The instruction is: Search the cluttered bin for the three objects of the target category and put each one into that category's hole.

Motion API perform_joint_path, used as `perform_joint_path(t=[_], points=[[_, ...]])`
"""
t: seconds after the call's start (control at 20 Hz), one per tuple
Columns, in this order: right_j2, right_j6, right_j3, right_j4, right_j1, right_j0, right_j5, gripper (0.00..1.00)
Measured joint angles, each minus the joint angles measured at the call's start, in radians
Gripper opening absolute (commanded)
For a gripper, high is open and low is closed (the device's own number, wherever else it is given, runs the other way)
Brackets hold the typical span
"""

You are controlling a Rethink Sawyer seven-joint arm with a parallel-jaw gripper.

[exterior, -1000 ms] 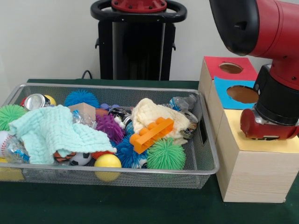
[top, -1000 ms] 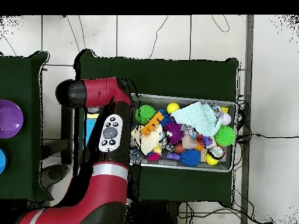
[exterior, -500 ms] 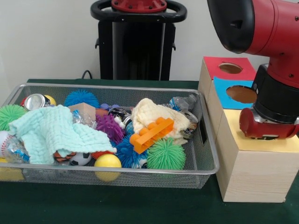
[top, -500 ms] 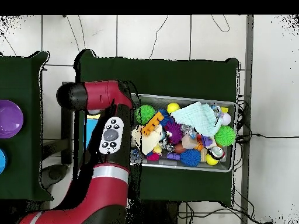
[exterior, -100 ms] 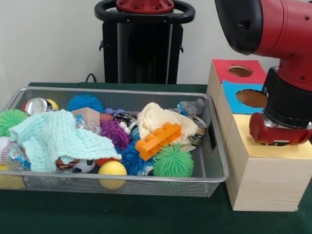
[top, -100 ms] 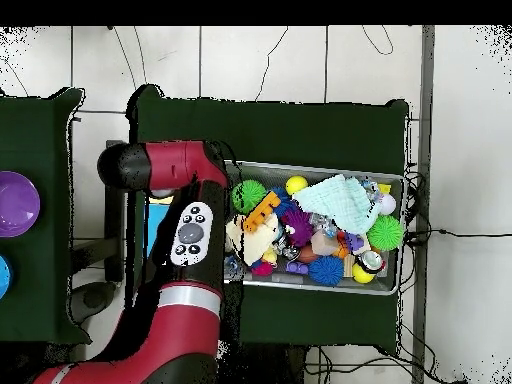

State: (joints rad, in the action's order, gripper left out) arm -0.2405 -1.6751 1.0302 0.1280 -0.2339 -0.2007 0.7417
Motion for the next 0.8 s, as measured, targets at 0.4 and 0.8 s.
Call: perform_joint_path(t=[0.4, 0.8], points=[[0.009, 0.0, 0.048, 0.0, -0.023, 0.003, -0.06, 1.0], [0.053, 0.0, 0.177, 0.001, -0.108, 0.027, -0.145, 1.0]])
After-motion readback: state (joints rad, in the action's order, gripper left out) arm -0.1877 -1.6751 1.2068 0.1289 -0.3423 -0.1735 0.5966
